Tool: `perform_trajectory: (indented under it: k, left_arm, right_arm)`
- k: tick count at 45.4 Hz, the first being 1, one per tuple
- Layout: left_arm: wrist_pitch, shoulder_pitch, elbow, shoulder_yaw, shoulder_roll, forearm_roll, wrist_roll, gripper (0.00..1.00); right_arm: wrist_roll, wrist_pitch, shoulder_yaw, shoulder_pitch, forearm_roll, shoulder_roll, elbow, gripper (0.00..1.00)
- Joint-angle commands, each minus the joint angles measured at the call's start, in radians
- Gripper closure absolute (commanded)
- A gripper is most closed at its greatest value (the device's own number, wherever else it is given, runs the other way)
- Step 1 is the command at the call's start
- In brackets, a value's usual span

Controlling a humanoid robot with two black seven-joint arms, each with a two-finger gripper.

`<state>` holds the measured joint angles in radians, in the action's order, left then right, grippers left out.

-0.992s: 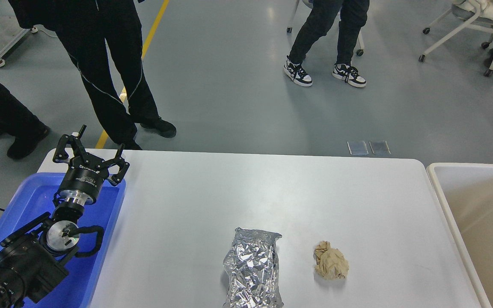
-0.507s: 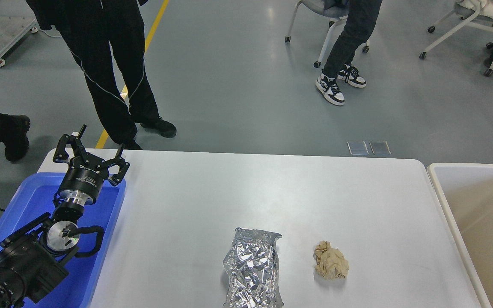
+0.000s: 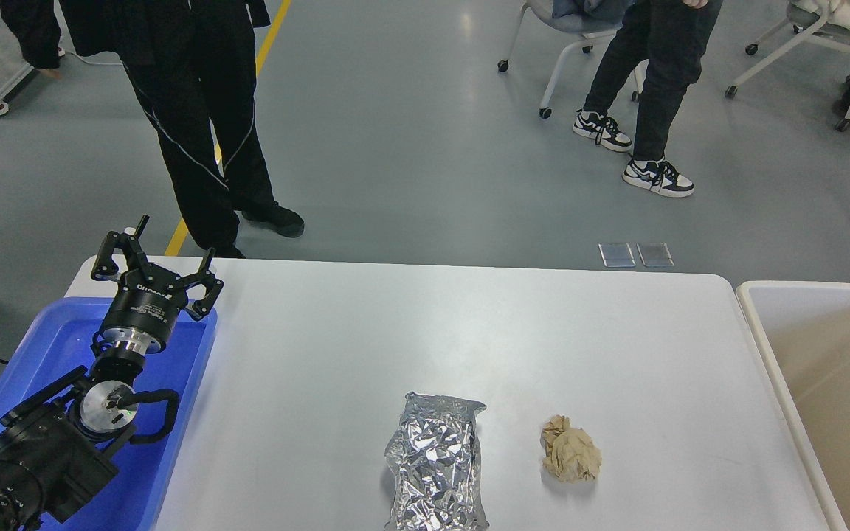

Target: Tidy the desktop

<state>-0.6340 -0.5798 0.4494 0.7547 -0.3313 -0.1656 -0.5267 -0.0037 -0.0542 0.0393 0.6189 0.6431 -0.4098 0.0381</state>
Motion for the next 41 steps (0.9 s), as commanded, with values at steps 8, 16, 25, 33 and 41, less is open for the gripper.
perform_trajectory:
  k: [8,16,25,33,41]
  left_arm:
    - [0.000,0.000,0.000,0.000,0.000,0.000,0.001,0.00]
    - [0.000,0.000,0.000,0.000,0.000,0.000,0.001,0.00]
    - [-0.001,0.000,0.000,0.000,0.000,0.000,0.001,0.00]
    - [0.000,0.000,0.000,0.000,0.000,0.000,0.001,0.00]
    - [0.000,0.000,0.000,0.000,0.000,0.000,-0.001,0.00]
  right_arm:
    - [0.001,-0.029,-0.010,0.071,-0.025,-0.017,-0.017,0.01]
    - [0.001,0.068,-0.082,0.130,-0.094,-0.073,-0.026,0.01]
    - [0.008,0.097,-0.369,0.225,-0.138,-0.231,-0.225,0.01]
    - [0.008,0.097,-0.686,0.226,-0.165,-0.323,-0.429,0.01]
    - [0.010,0.099,-0.883,0.214,-0.166,-0.354,-0.618,0.01]
